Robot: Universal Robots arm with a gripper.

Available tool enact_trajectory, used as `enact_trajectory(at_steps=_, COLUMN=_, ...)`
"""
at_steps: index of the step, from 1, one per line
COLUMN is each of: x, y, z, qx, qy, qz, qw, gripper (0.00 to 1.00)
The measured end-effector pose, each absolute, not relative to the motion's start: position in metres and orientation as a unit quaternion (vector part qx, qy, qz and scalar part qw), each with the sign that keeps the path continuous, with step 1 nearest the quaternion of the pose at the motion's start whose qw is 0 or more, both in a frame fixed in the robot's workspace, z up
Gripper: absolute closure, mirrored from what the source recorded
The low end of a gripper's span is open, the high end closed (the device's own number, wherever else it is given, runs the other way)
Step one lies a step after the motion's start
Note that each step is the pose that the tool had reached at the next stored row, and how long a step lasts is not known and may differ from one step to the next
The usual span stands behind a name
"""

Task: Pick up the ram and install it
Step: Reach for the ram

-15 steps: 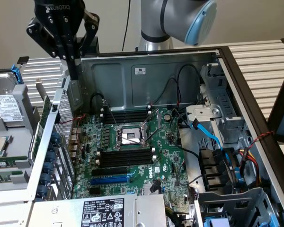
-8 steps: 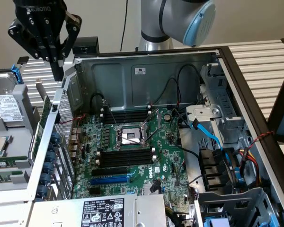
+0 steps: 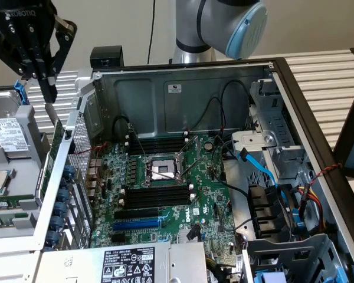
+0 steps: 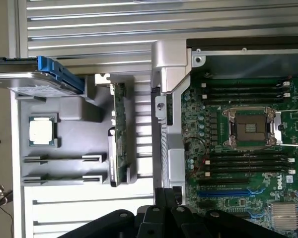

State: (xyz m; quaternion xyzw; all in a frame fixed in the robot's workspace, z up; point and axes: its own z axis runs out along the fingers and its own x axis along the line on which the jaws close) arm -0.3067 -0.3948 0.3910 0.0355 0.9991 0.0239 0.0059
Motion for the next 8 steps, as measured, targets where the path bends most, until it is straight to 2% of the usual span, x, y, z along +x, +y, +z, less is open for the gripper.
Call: enact_trajectory(at_steps=8, x=-0.343, y=-0.394, z=0.39, qx=0.036, qy=0.999, qz=0.024, qw=0.005, gripper=0.89)
